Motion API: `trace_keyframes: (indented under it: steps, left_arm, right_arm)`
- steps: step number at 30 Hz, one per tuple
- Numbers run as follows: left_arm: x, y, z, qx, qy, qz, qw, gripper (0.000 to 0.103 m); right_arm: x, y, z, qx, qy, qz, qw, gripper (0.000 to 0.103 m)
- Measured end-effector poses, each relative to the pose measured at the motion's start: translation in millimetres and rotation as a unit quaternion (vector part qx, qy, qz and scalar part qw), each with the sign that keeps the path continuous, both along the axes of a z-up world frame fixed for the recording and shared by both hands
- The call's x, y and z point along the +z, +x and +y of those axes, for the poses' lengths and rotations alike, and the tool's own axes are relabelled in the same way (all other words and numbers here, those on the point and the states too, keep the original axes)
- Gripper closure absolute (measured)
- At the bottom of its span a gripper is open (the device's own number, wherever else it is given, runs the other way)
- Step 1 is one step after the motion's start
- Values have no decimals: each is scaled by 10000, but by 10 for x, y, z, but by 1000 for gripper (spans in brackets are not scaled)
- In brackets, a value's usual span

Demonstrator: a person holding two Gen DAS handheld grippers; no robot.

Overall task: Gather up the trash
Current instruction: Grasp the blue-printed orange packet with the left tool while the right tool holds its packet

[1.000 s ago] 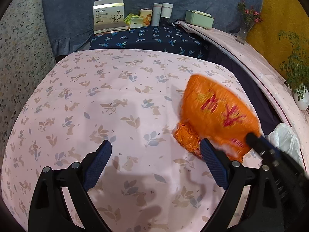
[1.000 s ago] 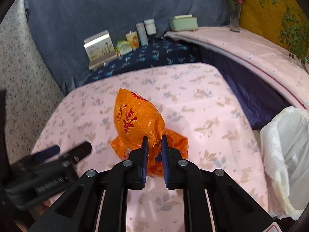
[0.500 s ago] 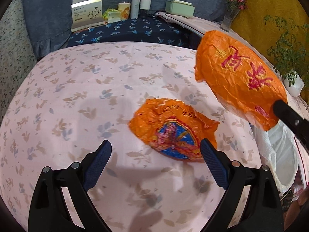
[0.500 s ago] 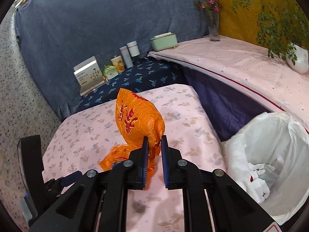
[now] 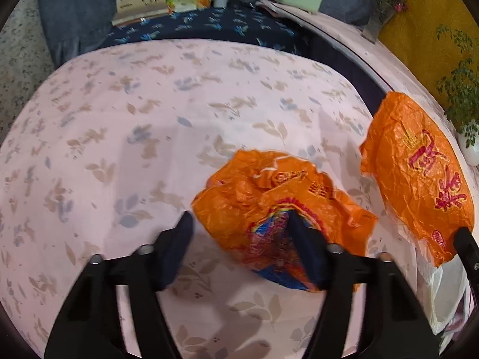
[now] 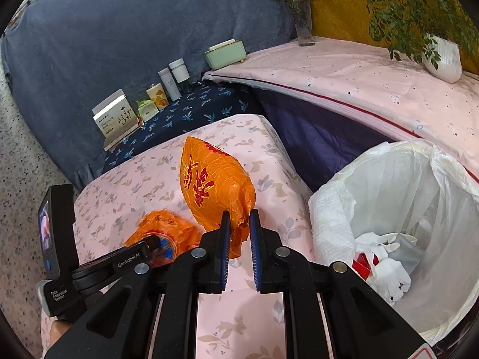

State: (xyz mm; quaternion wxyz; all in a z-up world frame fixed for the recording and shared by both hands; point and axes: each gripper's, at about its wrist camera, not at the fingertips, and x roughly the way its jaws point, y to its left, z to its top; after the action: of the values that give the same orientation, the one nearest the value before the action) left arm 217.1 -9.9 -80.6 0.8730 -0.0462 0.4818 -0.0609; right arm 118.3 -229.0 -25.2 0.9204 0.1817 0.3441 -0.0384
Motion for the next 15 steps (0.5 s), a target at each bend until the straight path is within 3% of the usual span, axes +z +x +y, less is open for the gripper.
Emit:
trace_keyframes:
  steps: [7, 9, 15]
  left_arm:
    - [100, -152, -216, -439, 219, -300, 9983, 88]
    - [144, -180, -250, -515, 139, -294, 9981, 93]
    - [338, -281, -399, -718, 69, -462, 9963, 93]
  right_arm:
    - [-126, 7, 4, 15, 118, 119, 9999, 91]
    - [-112, -8, 9, 9, 122, 98, 9999, 91]
    - [24, -88, -83, -90, 122, -62, 9999, 91]
